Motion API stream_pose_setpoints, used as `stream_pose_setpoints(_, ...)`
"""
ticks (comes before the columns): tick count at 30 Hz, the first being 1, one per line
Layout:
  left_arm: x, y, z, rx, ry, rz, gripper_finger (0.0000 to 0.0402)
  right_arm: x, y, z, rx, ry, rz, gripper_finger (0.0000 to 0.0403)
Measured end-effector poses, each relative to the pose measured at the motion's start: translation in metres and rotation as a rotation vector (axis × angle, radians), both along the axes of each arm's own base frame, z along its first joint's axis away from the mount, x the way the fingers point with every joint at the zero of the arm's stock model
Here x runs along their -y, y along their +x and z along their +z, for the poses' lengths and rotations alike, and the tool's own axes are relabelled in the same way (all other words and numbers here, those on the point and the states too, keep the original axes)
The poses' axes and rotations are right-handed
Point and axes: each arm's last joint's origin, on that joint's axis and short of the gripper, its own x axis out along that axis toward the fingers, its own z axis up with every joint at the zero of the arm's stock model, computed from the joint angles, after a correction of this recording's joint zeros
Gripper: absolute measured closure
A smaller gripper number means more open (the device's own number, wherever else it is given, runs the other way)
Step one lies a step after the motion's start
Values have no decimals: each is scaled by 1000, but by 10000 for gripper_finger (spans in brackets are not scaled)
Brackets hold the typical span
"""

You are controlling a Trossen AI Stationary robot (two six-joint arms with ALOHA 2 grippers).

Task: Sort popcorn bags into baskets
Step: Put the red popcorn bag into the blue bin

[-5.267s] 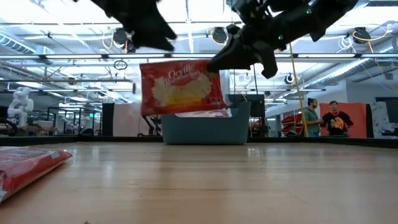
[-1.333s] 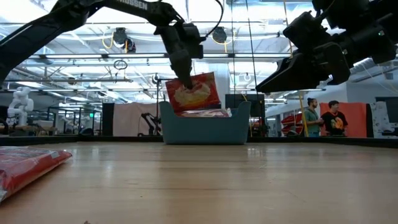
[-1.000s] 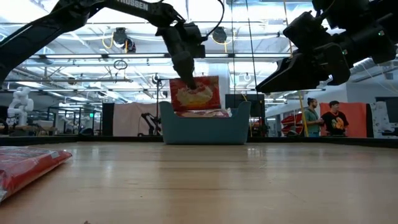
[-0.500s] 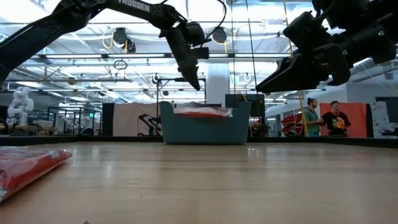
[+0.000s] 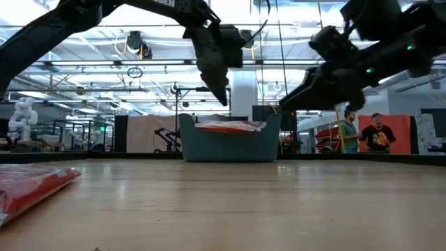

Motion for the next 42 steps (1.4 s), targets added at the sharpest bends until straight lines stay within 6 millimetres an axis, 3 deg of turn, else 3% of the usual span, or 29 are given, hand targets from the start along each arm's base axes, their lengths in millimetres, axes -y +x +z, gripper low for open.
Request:
stream_pose_setpoints(7, 48, 8, -33, -215, 38, 51, 349, 17, 34, -8, -25, -47, -33, 280)
stream_pose_setpoints(13, 83, -15, -27, -225, 99, 140, 384, 31, 59, -18, -91, -120, -72, 317)
stream_pose_setpoints(17, 94, -57, -7, -124, 128, 256, 397, 38, 68, -21, -121, -174, -77, 337)
stream_pose_setpoints(21, 111, -101, 9, 100, 134, 341, 391, 46, 74, -14, -104, -214, -90, 356)
stream_pose_setpoints(24, 127, -129, 9, 283, 132, 362, 381, 57, 76, -11, -105, -220, -99, 369)
stream_pose_setpoints(29, 151, -163, -7, 501, 137, 400, 379, 63, 85, -6, -120, -130, -56, 384)
stream_pose_setpoints(35, 172, -173, -34, 675, 134, 374, 378, 72, 103, 12, -212, -80, -93, 395)
stream_pose_setpoints(42, 183, -171, -47, 715, 111, 380, 378, 99, 100, 15, -281, -45, -157, 397)
